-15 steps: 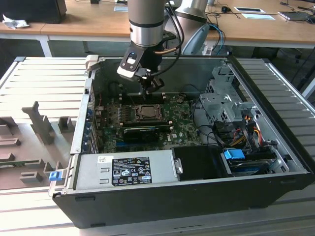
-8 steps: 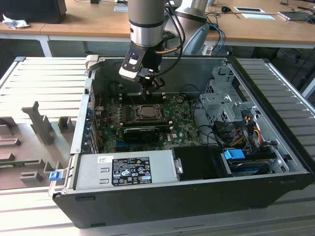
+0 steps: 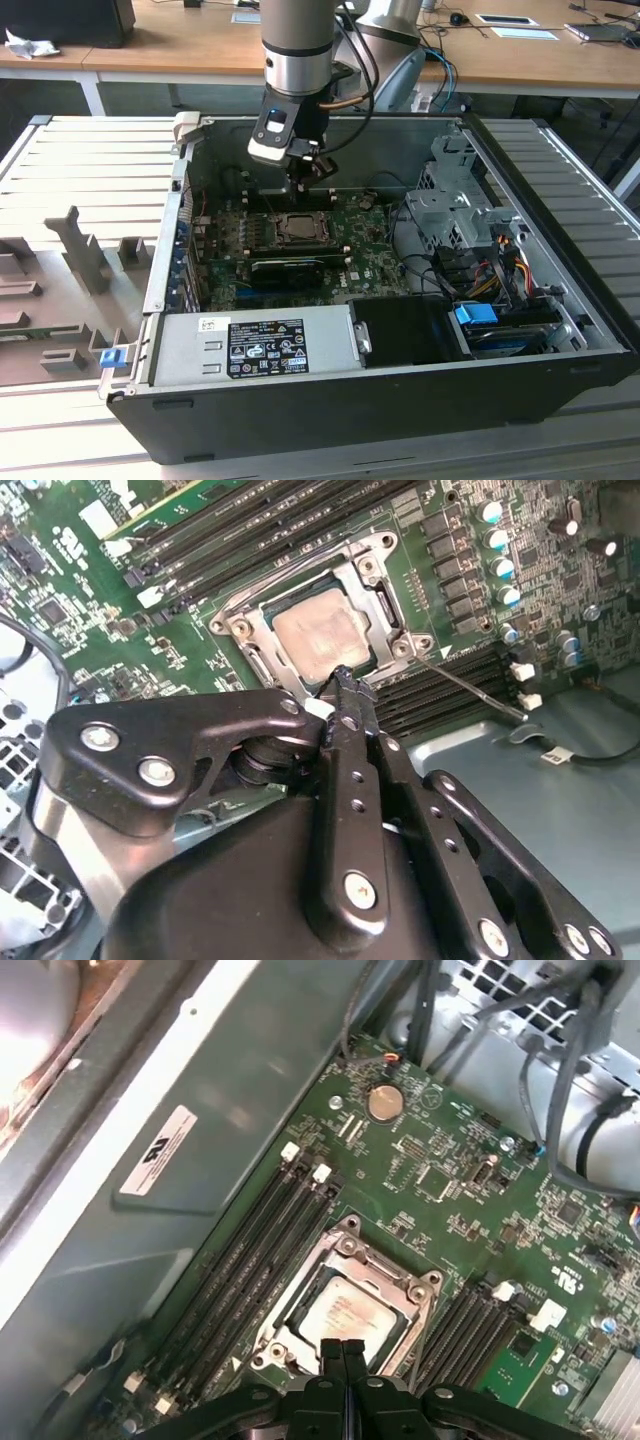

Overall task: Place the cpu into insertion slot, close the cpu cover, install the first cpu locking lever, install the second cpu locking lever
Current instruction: 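Install the first cpu locking lever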

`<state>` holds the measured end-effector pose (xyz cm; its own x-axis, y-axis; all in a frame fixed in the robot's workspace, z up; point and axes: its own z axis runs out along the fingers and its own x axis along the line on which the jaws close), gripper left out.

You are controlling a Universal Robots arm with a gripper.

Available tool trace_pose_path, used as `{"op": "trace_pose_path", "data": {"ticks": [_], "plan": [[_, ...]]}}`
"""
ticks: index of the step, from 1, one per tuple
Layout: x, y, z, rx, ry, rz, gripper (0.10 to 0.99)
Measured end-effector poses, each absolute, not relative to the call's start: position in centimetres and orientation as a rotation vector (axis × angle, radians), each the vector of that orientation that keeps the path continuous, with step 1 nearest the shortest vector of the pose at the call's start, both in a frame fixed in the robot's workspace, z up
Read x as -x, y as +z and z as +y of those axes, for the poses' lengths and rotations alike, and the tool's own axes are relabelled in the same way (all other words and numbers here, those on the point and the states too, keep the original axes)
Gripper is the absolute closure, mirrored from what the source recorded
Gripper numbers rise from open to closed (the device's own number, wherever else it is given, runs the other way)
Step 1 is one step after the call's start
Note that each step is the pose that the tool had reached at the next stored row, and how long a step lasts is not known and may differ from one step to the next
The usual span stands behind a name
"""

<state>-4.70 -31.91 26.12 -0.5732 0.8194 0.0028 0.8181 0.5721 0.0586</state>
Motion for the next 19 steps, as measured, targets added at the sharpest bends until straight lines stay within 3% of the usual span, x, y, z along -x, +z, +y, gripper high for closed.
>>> {"op": "trace_pose_path", "data": {"ticks": [19], "plan": [[4.7,26.1,-31.91,-0.963,0.088,2.973,0.98]]}}
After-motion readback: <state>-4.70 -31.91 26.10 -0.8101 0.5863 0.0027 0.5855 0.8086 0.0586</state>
